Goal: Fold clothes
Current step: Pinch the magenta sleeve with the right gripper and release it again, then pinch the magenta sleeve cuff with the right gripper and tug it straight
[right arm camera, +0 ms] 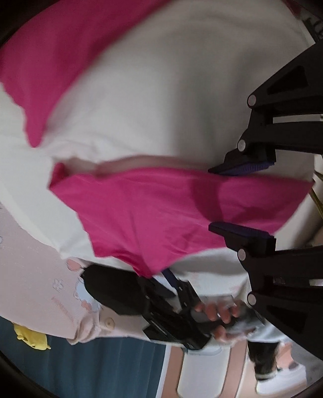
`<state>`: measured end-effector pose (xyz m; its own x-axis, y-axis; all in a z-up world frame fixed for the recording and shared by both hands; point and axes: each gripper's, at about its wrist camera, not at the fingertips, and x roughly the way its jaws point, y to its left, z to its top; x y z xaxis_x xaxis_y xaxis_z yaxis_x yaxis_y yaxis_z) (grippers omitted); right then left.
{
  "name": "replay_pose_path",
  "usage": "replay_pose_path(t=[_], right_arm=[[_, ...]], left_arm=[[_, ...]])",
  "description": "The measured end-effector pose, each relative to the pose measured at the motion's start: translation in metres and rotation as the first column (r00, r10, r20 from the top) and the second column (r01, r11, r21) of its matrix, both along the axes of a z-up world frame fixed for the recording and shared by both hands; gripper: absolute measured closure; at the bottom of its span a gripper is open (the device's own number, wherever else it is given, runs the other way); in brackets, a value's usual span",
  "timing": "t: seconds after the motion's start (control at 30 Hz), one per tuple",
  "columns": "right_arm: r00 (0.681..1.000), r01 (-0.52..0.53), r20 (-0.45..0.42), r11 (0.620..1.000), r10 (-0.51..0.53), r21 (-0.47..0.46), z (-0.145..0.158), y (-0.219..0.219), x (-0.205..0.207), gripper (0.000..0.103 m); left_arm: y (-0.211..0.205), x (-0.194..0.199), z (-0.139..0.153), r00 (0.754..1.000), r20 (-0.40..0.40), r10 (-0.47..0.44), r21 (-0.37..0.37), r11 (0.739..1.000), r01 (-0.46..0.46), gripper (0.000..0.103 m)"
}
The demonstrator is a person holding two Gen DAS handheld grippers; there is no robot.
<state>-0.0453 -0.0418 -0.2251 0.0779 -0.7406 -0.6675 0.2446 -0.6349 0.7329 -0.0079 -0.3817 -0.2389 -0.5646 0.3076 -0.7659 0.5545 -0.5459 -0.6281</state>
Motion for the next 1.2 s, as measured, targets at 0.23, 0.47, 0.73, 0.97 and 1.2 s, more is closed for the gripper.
replay_pose_path(t=[0.23, 0.47, 0.73, 0.97, 1.2], right_arm=[[0.999, -0.020, -0.042, 1.000, 0.021, 0.016, 0.002, -0.015, 0.005, 0.061], [0.965, -0.048, -0.246, 0.981, 0.095, 0.190, 0.019, -0.055, 0.013, 0.063], [0.738, 0.003, -0.555, 0.821, 0.384, 0.571, 0.038, -0.106, 0.060, 0.101], [0.691, 0.073, -0.590, 0.773, 0.417, 0.630, 0.040, -0.106, 0.064, 0.102], [0.829, -0.048, -0.474, 0.882, 0.297, 0.468, 0.038, -0.096, 0.035, 0.101]], left_arm=[[0.007, 0.000, 0.000, 0.999, -0.007, -0.054, -0.041, 0.998, 0.053, 0.041], [0.006, -0.005, 0.003, 0.998, -0.024, -0.055, -0.096, 0.994, 0.052, 0.044], [0.028, -0.011, 0.012, 0.986, 0.037, -0.160, -0.322, 0.932, 0.163, 0.091], [0.029, -0.012, 0.025, 0.980, 0.023, -0.199, -0.299, 0.934, 0.197, 0.090], [0.023, -0.018, 0.014, 0.980, 0.102, -0.172, -0.324, 0.926, 0.196, 0.090]])
